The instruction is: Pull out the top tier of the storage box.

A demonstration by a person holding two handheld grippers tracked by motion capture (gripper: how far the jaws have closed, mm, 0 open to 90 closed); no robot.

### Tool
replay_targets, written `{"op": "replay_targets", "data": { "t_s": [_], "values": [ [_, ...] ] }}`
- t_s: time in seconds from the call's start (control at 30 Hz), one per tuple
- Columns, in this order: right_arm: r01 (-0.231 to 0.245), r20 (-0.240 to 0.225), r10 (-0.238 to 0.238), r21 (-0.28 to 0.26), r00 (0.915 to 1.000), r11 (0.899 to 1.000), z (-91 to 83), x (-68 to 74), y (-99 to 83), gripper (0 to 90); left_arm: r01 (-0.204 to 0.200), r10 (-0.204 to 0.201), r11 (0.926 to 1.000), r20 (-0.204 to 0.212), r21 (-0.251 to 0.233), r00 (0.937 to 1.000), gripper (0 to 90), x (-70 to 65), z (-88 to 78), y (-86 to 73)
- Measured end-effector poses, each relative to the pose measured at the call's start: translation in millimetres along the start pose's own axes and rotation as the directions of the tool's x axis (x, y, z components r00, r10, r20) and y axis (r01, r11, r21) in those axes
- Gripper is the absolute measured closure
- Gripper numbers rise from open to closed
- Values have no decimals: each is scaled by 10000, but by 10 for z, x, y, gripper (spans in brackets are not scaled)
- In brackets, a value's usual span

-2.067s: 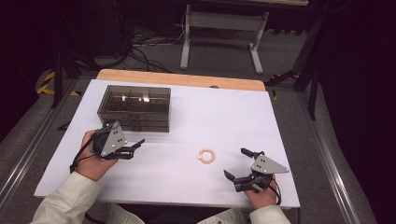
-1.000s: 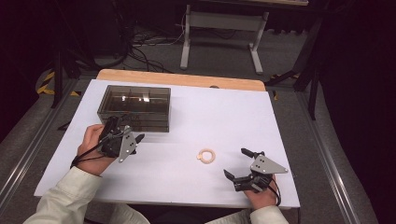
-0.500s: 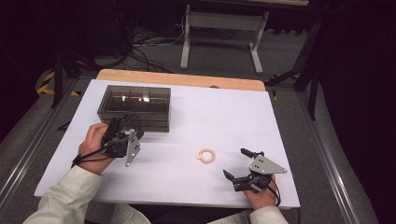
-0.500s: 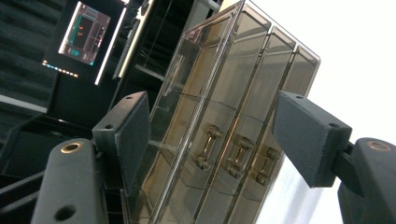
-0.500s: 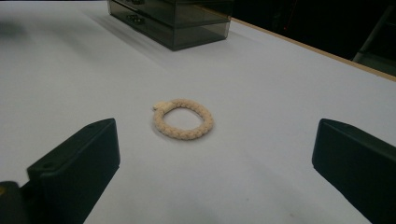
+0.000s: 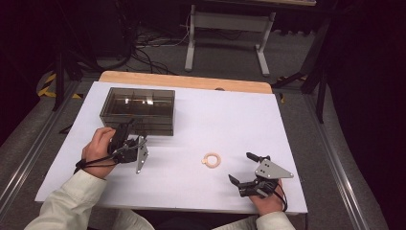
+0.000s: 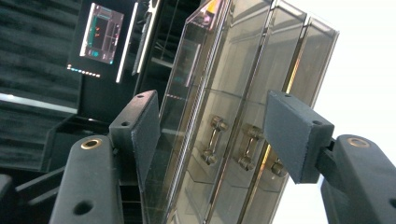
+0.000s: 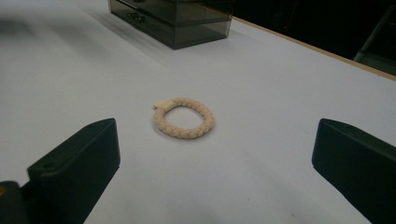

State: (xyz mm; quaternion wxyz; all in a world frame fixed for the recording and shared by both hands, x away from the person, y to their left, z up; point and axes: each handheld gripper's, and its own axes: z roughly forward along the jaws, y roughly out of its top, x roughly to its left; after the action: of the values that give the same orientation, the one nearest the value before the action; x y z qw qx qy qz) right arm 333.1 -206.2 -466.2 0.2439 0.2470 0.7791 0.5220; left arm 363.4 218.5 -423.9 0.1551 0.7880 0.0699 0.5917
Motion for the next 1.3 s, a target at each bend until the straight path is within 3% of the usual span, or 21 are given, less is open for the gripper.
{"op": "replay_targets", "data": {
  "t_s": [0.37, 0.73, 0.9, 1.3],
  "values": [
    [33, -9, -33, 14, 10000, 10000, 4, 2, 0, 15, -146, 164, 9990, -430, 426, 9989, 419, -86, 44, 3],
    [52, -12, -52, 14, 10000, 10000, 5, 4, 1, 16, -848, 918, 9926, -802, 869, 9925, 465, -172, 106, -14],
    [51, -19, -51, 20, 10000, 10000, 6, 5, 1, 17, -919, 1001, 9914, -868, 933, 9912, 482, -179, 118, -21],
    [84, -7, -84, 38, 10000, 10000, 9, 5, 2, 17, -1086, 1220, 9864, -1064, 1236, 9868, 613, -196, 180, -31]
  ]
}}
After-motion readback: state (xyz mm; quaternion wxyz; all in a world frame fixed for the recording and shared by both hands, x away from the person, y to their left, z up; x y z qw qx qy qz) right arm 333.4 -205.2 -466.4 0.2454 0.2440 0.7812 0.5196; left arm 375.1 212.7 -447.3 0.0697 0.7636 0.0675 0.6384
